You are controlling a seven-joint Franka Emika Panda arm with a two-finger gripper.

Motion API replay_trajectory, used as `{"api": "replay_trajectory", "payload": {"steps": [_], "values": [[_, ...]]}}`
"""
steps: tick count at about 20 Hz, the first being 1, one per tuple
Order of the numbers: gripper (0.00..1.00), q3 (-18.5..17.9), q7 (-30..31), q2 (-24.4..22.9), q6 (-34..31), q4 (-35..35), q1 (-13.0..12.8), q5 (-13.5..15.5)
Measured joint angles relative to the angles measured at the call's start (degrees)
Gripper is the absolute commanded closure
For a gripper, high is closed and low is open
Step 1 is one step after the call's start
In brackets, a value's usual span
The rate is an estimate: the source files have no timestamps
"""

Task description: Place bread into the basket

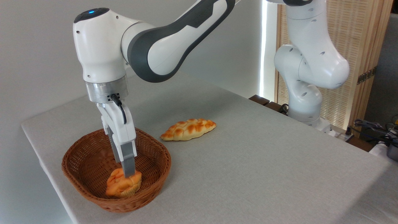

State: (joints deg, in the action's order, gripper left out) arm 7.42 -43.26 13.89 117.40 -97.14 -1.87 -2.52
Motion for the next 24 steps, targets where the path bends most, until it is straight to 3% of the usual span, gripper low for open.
{"api": "replay_trajectory", "payload": {"steps": [8,16,24], "values": [[0.00,0.0,0.3,-1.1,-0.4,0.8,0.7,0.0],[0.00,0.0,0.4,-15.6,-19.4,1.8,2.5,0.2],[0.00,-1.7,0.4,-16.8,-22.7,0.4,2.1,0.8]]}}
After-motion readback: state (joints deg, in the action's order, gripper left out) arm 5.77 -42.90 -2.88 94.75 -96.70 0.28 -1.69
